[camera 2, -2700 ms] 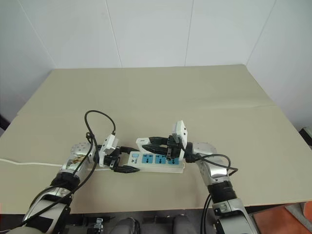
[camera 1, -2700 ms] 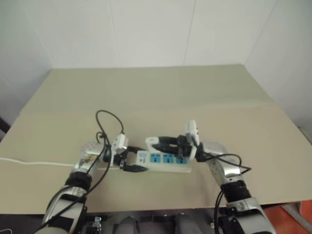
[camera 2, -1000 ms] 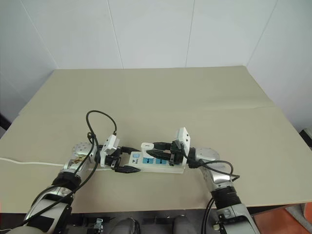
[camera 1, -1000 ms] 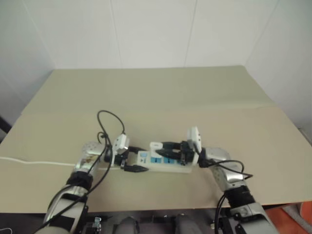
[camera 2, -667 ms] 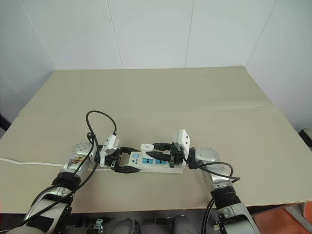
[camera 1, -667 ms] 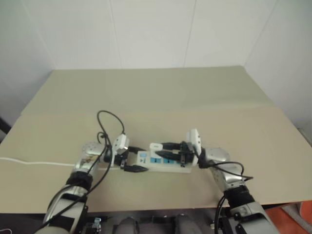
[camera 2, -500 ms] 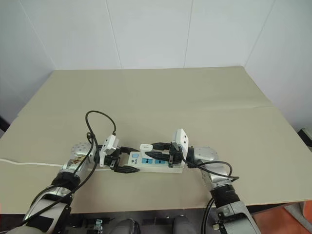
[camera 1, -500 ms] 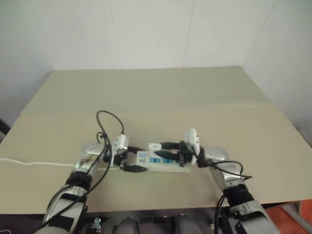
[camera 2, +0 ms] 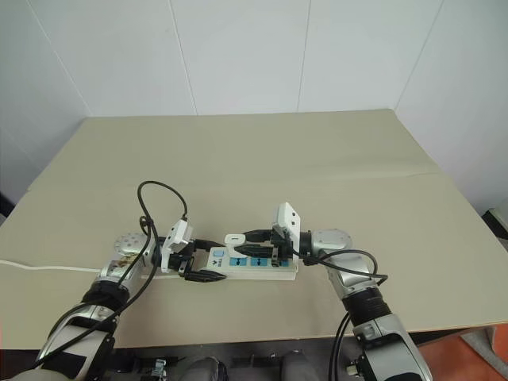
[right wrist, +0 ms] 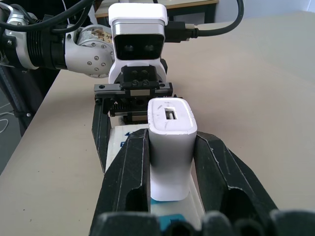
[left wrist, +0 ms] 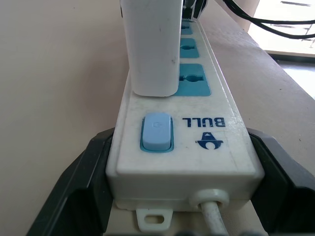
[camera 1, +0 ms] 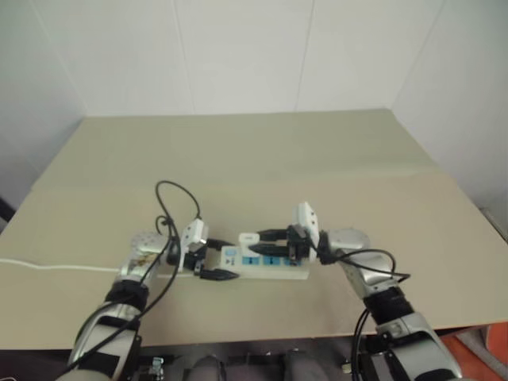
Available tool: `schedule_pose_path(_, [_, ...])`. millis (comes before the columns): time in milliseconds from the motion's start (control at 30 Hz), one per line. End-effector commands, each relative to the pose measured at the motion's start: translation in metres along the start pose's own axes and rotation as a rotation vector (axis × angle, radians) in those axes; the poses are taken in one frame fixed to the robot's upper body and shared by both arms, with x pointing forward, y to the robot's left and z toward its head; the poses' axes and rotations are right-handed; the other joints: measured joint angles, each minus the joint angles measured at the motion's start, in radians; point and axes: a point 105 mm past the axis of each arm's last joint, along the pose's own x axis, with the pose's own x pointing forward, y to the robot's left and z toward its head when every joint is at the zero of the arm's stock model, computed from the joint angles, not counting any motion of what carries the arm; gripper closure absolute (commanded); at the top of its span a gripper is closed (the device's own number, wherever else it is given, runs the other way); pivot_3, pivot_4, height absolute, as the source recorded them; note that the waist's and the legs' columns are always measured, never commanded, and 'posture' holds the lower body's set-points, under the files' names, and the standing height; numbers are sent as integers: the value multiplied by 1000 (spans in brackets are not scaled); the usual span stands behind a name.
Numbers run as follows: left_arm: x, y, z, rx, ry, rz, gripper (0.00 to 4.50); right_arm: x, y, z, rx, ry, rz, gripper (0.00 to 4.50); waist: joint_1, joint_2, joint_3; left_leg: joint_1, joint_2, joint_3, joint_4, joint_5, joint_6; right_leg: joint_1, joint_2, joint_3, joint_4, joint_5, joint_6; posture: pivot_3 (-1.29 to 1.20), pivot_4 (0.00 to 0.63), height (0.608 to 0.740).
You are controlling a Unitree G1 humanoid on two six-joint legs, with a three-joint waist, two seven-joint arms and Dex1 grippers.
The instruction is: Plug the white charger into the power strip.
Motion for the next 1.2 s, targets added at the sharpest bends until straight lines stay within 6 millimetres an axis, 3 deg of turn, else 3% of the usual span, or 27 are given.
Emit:
schedule_pose_path(33, [4, -3, 7, 38, -18, -33, 1211, -5, 5, -36, 43, 146, -24, 3420, 0, 0, 0, 0, 0, 0, 0, 0, 0, 0, 0, 0, 0, 0, 0, 0, 150, 740])
schedule_pose_path(633, [3, -5, 6, 33, -15, -35, 1211, 0, 0, -36, 48, 137, -79, 3420, -9, -1, -1, 4, 0, 0, -2, 0, 0, 5, 0, 0, -3, 0, 1, 0, 150, 740])
schedule_pose_path(967, [4, -6, 5, 29, -16, -34, 1211, -3, 0, -29, -2, 84, -84, 137, -2, -5, 0, 4, 0, 0, -6, 0, 0, 5, 0, -1, -7, 0, 0, 0, 150, 740])
schedule_pose_path(1167, [5, -3, 8, 36, -35, -12, 1211, -11, 2, -22, -40, 58, -51, 61, 6, -6, 0, 3, 0, 0, -9, 0, 0, 5, -1, -1, -12, 0, 0, 0, 150, 740])
schedule_pose_path(1200, [5, -3, 13, 44, -57, -16, 861, -12, 2, -21, -43, 56, -50, 22, 7, -6, 0, 3, 0, 0, -9, 0, 0, 5, -1, -1, -12, 0, 0, 0, 150, 740])
